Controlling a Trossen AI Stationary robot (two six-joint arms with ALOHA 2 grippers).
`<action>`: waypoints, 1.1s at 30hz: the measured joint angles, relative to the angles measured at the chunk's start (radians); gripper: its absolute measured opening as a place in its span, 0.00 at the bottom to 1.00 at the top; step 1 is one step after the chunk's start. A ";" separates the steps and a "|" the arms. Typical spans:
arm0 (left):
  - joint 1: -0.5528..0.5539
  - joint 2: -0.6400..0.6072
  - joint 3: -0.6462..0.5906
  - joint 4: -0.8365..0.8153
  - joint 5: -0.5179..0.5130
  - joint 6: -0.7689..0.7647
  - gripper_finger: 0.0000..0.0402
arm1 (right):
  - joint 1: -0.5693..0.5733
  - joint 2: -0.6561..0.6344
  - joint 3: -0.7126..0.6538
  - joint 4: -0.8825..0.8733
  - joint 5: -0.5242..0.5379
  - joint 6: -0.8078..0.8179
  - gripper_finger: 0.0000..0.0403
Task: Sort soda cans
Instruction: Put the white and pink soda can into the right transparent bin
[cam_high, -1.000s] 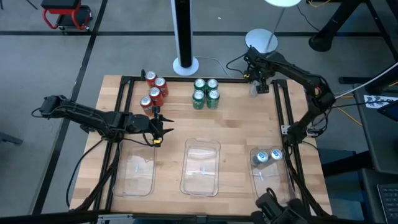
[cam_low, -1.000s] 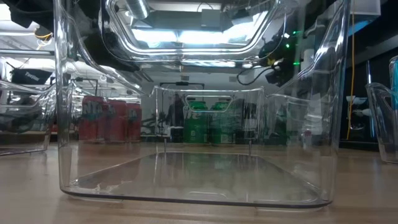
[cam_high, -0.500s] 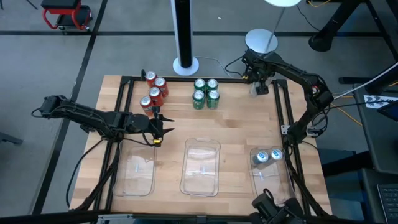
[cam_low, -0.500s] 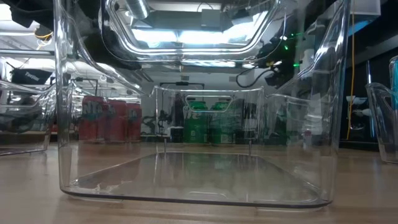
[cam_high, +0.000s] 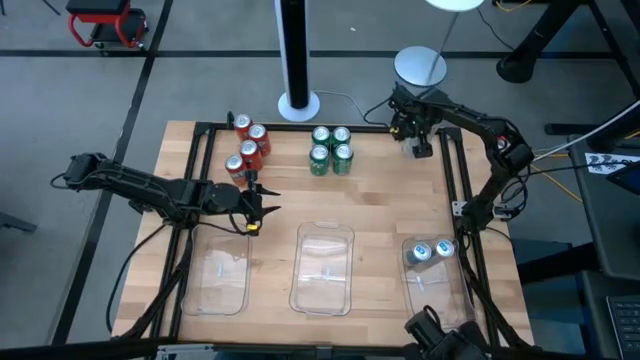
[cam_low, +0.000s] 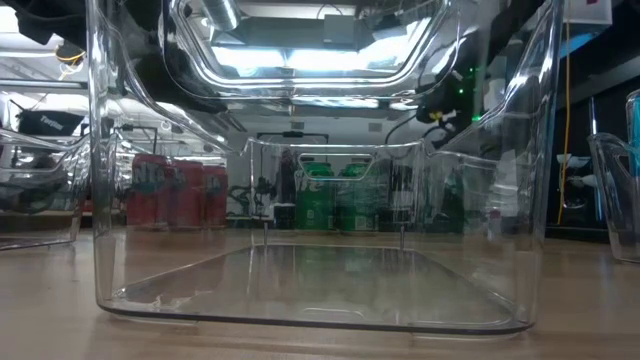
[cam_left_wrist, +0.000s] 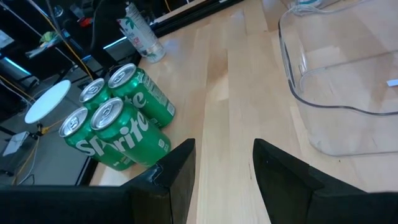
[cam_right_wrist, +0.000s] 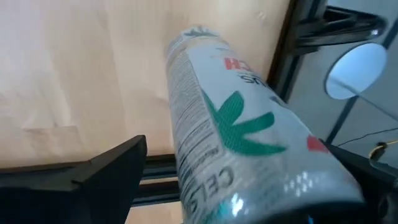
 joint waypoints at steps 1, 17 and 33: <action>0.000 0.000 0.000 0.000 0.000 0.001 0.38 | 0.001 0.000 -0.004 0.015 0.000 -0.008 0.99; 0.000 0.000 0.000 0.008 0.000 0.014 0.38 | 0.001 0.000 -0.006 0.062 -0.015 -0.020 0.76; 0.000 0.000 0.000 0.005 0.000 0.016 0.38 | 0.048 -0.030 0.008 -0.008 -0.051 -0.043 0.65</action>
